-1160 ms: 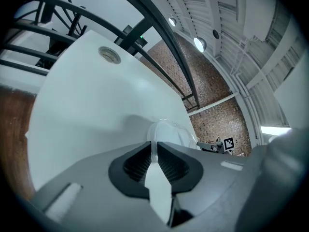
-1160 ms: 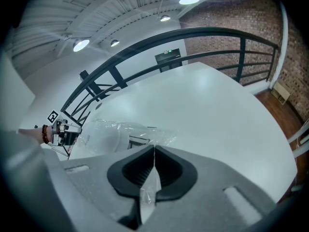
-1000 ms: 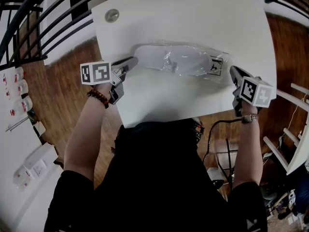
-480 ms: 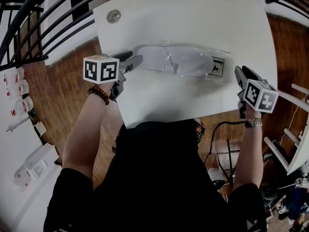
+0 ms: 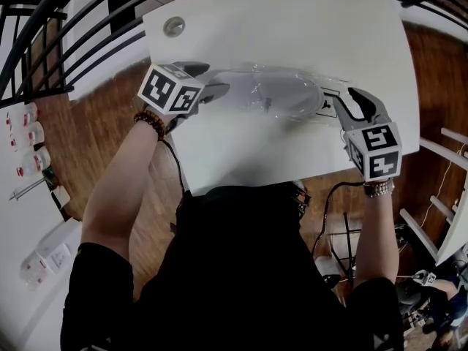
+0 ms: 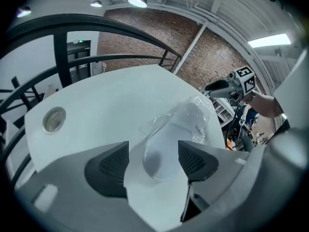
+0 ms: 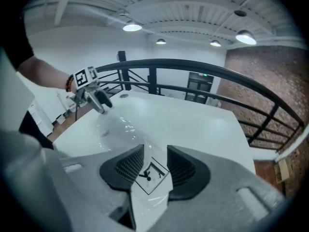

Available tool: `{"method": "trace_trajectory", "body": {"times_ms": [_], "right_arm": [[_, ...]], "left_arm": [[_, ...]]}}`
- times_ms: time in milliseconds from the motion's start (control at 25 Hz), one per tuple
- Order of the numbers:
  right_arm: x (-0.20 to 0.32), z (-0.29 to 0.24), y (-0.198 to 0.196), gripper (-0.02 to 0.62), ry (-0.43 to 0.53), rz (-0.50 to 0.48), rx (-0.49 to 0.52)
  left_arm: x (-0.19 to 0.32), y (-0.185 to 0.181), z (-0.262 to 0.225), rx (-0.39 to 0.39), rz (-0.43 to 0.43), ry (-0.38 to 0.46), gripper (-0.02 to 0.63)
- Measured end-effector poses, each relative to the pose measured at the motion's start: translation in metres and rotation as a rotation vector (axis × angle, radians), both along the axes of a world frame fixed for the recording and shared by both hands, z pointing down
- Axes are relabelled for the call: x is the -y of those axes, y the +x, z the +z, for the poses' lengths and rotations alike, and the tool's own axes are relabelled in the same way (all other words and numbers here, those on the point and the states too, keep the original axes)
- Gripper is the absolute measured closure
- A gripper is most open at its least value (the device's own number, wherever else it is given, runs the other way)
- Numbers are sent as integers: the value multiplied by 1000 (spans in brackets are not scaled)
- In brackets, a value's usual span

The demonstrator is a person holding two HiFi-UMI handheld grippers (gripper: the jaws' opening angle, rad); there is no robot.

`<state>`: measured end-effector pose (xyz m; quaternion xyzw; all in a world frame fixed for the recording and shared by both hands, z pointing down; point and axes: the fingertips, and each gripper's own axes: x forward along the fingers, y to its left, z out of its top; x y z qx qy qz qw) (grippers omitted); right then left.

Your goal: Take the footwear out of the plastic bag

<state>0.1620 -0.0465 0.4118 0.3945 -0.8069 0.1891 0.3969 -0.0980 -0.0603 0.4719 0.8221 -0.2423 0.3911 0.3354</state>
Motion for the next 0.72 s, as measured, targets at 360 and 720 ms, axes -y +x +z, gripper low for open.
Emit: {"method": "trace_trajectory", "body": {"times_ms": [360, 720], "right_arm": [[-27, 19, -70, 367, -19, -421, -71], [-47, 49, -59, 179, -115, -649, -237]], "left_arm": [[-6, 22, 10, 57, 221, -45, 213], [-21, 31, 22, 114, 436, -107, 175]]}}
